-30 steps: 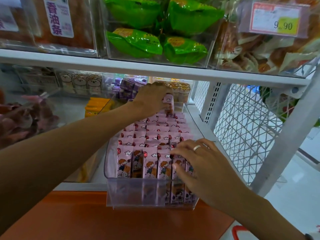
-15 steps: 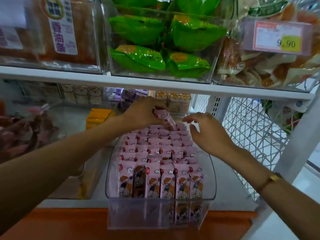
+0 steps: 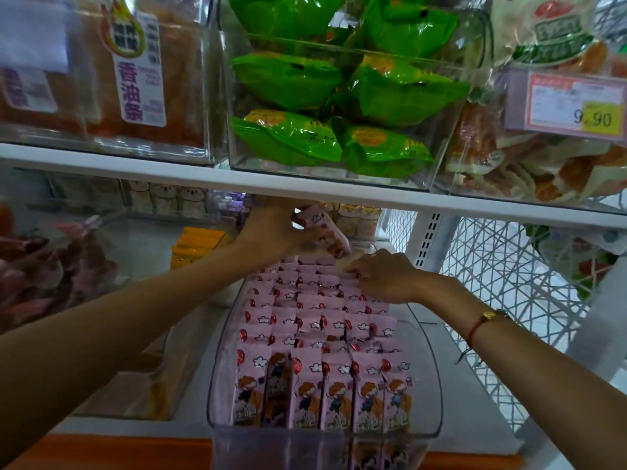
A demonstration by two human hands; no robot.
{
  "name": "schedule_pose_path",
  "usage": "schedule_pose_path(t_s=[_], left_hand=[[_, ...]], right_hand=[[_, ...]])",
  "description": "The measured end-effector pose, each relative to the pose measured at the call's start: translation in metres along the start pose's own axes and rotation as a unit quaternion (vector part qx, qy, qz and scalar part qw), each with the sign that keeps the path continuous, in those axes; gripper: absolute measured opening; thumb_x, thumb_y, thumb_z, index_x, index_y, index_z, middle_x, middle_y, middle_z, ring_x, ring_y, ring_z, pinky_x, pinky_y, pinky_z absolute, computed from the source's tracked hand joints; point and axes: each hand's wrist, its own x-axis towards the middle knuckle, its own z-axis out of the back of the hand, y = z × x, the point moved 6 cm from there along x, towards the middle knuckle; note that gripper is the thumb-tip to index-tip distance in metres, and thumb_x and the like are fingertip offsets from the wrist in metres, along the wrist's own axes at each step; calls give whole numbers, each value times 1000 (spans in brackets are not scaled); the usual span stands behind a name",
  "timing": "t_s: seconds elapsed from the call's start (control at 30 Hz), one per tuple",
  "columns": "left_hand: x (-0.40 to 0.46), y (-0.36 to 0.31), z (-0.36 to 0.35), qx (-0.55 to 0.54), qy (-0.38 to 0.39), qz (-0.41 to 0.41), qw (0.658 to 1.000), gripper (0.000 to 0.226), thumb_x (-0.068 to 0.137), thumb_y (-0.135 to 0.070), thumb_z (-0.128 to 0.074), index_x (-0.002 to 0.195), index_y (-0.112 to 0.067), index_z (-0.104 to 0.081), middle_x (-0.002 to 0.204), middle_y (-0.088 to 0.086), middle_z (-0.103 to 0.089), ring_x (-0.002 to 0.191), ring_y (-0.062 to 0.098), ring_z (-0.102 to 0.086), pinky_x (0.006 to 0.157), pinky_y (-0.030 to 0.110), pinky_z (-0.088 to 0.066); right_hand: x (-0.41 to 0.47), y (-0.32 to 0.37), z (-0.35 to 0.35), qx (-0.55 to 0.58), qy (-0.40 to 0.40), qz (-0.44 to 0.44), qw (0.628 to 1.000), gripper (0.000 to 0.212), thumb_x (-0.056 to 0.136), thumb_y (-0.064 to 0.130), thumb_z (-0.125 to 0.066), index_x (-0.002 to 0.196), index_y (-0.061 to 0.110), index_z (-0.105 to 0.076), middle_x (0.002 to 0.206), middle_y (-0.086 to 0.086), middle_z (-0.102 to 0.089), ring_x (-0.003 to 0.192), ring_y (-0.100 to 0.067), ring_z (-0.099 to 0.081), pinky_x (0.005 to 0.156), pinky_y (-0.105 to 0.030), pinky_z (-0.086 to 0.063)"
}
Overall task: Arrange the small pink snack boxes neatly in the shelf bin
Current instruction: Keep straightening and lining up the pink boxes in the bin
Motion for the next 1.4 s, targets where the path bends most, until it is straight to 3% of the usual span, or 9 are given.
schedule_pose_path(t_s=[0.1,0.27,0.43,0.6,0.73,0.83,1.07,1.23,1.4], left_hand=[[10,-1,-19,139,37,-19,989,45,82,-31,-73,121,-12,-62,117,7,-64,108,24,-59,92,31,-45],[28,-4,-37,157,67,-26,985,48,73,-32,-82,111,-11,-61,114,8,-65,101,23,-62,87,31,-49],[40,1,-59,208,100,-14,973,58,71,-37,-82,117,-11,-61,120,9,-64,106,24,-60,87,32,-48],[41,13,-83,230,147,-11,962,42,84,-22,-72,122,-8,-62,126,11,-63,113,25,-59,95,33,-47],[30,22,-100,233,230,3,945,34,98,-8,-48,130,-8,-55,135,12,-55,123,26,-51,100,33,-39],[23,24,-100,231,270,12,935,33,100,-11,-44,130,-8,-57,135,11,-56,121,27,-52,100,32,-38],[21,17,-95,283,200,-10,938,29,93,-32,-60,115,-17,-69,120,4,-67,109,23,-61,92,33,-47],[23,16,-95,245,177,11,953,24,91,-25,-64,107,-10,-71,110,5,-71,97,17,-63,84,28,-45],[25,8,-74,133,36,66,988,29,99,-22,-48,104,-1,-67,103,12,-70,87,22,-64,76,28,-47]], right_hand=[[-6,1,1,-3,4,13,1000,50,94,23,-37,138,47,-38,150,-3,-36,137,-27,-28,104,-41,-23],[-16,4,1,11,1,9,1000,46,97,21,-33,140,35,-41,152,-4,-34,140,-25,-20,109,-41,-18],[-51,15,17,34,-89,7,995,38,96,22,-40,130,26,-56,139,-3,-51,128,-23,-39,104,-36,-30],[-117,46,13,40,-203,35,978,32,92,22,-47,120,25,-62,125,6,-60,118,-13,-47,103,-31,-29],[-154,60,-9,32,-219,40,974,31,92,33,-45,115,26,-65,112,8,-66,109,-12,-57,108,-35,-29],[-159,59,-20,52,-209,44,975,36,94,37,-40,122,27,-61,118,9,-64,114,-8,-55,117,-36,-17],[-159,59,-24,62,-237,52,968,42,94,38,-32,118,25,-63,113,7,-66,109,-11,-57,114,-43,-26],[-159,60,-22,60,-239,52,968,45,93,39,-29,120,26,-62,115,7,-66,111,-10,-57,116,-40,-21],[-158,61,-21,46,-233,53,970,44,93,39,-29,120,27,-61,117,8,-64,111,-9,-55,117,-37,-16]])
